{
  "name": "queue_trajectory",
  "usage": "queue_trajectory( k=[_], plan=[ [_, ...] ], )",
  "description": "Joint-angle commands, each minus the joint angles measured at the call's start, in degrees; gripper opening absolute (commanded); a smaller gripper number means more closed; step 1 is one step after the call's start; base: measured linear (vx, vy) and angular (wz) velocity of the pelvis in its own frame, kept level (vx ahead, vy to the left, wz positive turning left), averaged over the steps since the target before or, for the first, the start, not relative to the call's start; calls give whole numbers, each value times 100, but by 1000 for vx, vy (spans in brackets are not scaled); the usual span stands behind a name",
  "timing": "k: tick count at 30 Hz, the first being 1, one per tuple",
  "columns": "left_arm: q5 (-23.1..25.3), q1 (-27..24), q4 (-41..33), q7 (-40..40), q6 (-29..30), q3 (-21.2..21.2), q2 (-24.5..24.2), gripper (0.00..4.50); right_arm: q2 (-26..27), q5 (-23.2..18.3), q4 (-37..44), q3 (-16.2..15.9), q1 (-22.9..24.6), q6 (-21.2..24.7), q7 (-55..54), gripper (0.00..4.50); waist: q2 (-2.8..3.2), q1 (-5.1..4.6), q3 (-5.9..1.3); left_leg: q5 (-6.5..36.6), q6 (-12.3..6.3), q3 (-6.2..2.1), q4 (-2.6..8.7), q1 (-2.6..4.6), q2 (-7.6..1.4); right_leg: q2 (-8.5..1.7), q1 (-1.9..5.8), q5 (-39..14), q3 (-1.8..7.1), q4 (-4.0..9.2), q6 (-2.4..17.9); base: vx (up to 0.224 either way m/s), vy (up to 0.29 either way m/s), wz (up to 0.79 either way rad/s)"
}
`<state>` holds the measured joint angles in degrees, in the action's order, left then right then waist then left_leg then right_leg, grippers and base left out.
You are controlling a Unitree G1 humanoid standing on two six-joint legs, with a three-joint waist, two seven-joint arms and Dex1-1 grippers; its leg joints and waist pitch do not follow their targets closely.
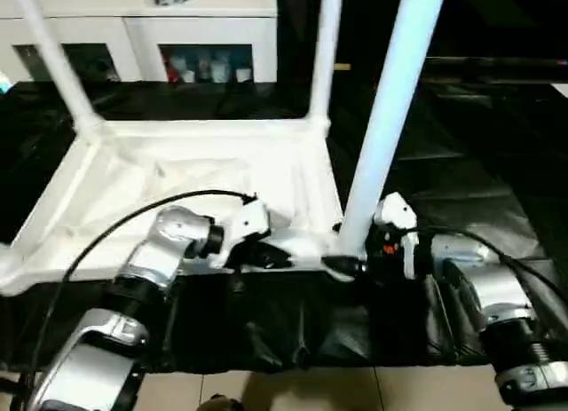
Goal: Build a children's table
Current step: Rotate leg to tighten
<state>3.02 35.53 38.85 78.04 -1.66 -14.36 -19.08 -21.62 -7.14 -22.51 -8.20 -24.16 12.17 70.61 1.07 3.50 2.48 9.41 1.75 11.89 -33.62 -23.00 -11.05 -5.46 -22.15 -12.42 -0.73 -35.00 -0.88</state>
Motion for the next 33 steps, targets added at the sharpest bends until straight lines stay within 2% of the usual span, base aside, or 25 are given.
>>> queue_trajectory(
  k=[1, 3, 10, 11, 14, 16, 18, 19, 22, 23, 24, 25, 28, 29, 31, 33],
  plan=[
    [-207, 127, -23, 35, -139, -31, 102, 0, 114, -80, 91, -575, -17, 10, 549, 344, -89, 6, -331, 1297, -246, -85, 407, 207, -240, -225, 117, -666, 84, 378, 1425, 0, 0, 0],
    [-187, 162, 25, 169, -155, -31, 39, 0, 89, -55, 57, -657, -30, -16, 701, 322, -116, 15, -332, 1180, -291, -78, 399, 204, -240, -230, 119, -502, 87, 368, 1453, 0, 0, 0],
    [-210, 182, 52, 198, -117, 3, 3, 0, 113, -92, 128, -708, 42, 30, 780, 283, -114, 33, -331, 1146, -308, -75, 393, 206, -242, -240, 121, -541, 87, 365, 1475, 0, 0, 0],
    [-255, 168, 44, 145, -86, 30, 21, 0, 137, -144, 209, -691, 110, 94, 737, 264, -114, 33, -333, 1155, -297, -77, 395, 211, -244, -236, 121, -556, 86, 363, 1472, 0, 0, 0],
    [-277, 140, 22, 7, -76, 69, 82, 0, 173, -193, 366, -650, 250, 153, 606, 254, -117, 47, -331, 1119, -307, -76, 397, 212, -244, -232, 122, -513, 89, 362, 1450, 0, 0, 0],
    [-185, 97, -25, -421, -55, 129, 223, 0, 402, -174, 447, -398, 429, 232, -81, 252, -113, 65, -330, 1099, -303, -75, 396, 212, -248, -242, 118, -502, 100, 365, 1429, 0, 0, 0],
    [-22, 75, -67, -805, 0, 106, 311, 0, 600, -77, 403, -227, 484, 236, -662, 251, -117, 60, -324, 1241, -224, -83, 418, 215, -242, -240, 99, -708, 96, 384, 1385, 0, 0, 0],
    [72, 68, -83, -990, 39, 84, 346, 0, 689, -52, 385, -157, 502, 269, -891, 250, -94, 38, -305, 1439, -118, -88, 440, 232, -244, -245, 71, -973, 107, 420, 1338, 0, 0, 0],
    [242, 46, -140, -1653, 308, 94, 615, 0, 1067, 175, 226, 54, 491, 370, -1925, 250, -100, -37, -278, 1888, 173, -125, 489, 252, -234, -260, 41, -1717, 116, 491, 1129, 0, 0, 0],
    [269, 27, -196, -1864, 406, 102, 747, 0, 1219, 248, 160, 113, 465, 409, -2282, 250, -61, -37, -276, 1982, 218, -139, 497, 261, -229, -266, 33, -1859, 117, 504, 1079, 0, 0, 0],
    [298, 2, -264, -2040, 499, 95, 873, 0, 1368, 324, 90, 167, 432, 441, -2629, 249, -86, -78, -267, 2133, 291, -159, 517, 254, -227, -262, 28, -2066, 112, 532, 983, 0, 0, 0],
    [353, -25, -332, -2239, 564, 71, 1010, 0, 1539, 377, 5, 210, 384, 420, -2942, 249, -78, -97, -266, 2220, 347, -169, 528, 259, -223, -260, 15, -2164, 111, 541, 914, 0, 0, 0],
    [486, -103, -501, -2673, 711, -55, 1336, 0, 2049, 554, -302, 279, 152, 393, -3869, 249, -99, -197, -252, 2421, 383, -188, 534, 245, -199, -261, -9, -2446, 113, 584, 790, 0, 0, 0],
    [494, -108, -523, -2728, 722, -65, 1382, 0, 2128, 577, -337, 266, 113, 357, -3964, 249, -31, -194, -253, 2449, 403, -203, 535, 256, -199, -272, -14, -2489, 117, 590, 771, 0, 0, 0],
    [453, -106, -601, -2824, 775, -54, 1519, 0, 2325, 648, -382, 166, 10, 148, -4077, 249, -81, -219, -272, 2374, 358, -199, 536, 228, -192, -251, 4, -2345, 114, 595, 705, 0, 0, 0],
    [451, -94, -623, -2843, 788, -35, 1539, 0, 2343, 636, -355, 143, 4, 87, -4038, 305, -76, -199, -277, 2257, 268, -174, 522, 236, -193, -235, -5, -2104, 129, 594, 717, 0, 0, 0]
  ],
)
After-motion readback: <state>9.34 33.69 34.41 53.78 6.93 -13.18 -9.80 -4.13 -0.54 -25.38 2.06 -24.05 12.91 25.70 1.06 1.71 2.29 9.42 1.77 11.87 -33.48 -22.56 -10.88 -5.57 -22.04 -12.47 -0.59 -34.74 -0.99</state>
